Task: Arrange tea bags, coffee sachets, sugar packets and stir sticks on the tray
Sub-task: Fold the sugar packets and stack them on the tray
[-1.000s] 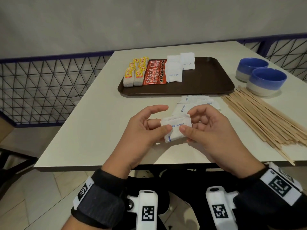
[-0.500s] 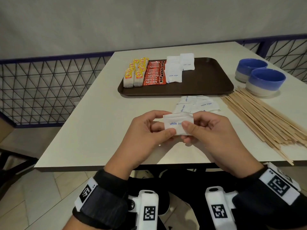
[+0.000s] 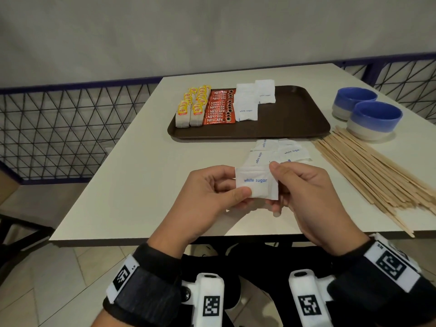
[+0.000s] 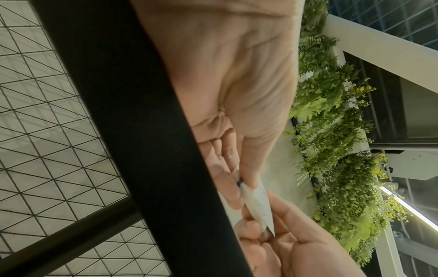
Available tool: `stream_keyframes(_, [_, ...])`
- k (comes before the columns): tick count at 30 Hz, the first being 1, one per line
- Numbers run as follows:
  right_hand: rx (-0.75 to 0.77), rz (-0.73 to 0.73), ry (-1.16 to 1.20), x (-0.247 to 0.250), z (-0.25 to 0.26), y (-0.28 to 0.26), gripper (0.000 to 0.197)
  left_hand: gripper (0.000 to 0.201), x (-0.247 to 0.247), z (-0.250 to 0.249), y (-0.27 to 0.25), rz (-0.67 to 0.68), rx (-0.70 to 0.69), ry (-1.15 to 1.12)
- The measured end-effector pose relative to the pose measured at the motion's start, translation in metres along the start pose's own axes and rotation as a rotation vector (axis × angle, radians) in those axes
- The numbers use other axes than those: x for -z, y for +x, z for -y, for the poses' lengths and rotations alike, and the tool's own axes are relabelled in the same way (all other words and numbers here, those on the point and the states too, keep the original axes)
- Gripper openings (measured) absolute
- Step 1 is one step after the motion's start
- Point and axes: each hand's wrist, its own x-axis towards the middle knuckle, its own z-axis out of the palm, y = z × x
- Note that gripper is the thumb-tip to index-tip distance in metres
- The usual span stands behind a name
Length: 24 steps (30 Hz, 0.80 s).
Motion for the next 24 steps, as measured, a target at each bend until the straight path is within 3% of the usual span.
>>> stream_keyframes(5, [0.083, 0.032, -0.112, 0.002, -0.002, -0.002, 0.006, 0.019, -0.001, -0.001, 0.0, -0.027, 0.01, -0.013])
stream_keyframes(10, [-0.021, 0.138, -0.249, 0.008, 0.012, 0.0, 0.007, 0.021, -0.002, -0.003, -0.002, -0.032, 0.025, -0.006])
stream_keyframes(15, [-0.089, 0.285, -0.474, 0.027, 0.074, 0.033, 0.009, 0.017, -0.001, 0.003, 0.0, -0.117, -0.002, -0.123])
stream_keyframes(19, [-0.138, 0.17, -0.539, 0.042, 0.12, 0.114, 0.018, 0.012, -0.001, 0.001, -0.001, -0.139, -0.021, -0.06])
stream_keyframes(24, [-0.209, -0.034, -0.717, 0.049, 0.106, 0.222, 0.026, 0.008, 0.0, 0.001, 0.002, -0.142, -0.014, -0.092])
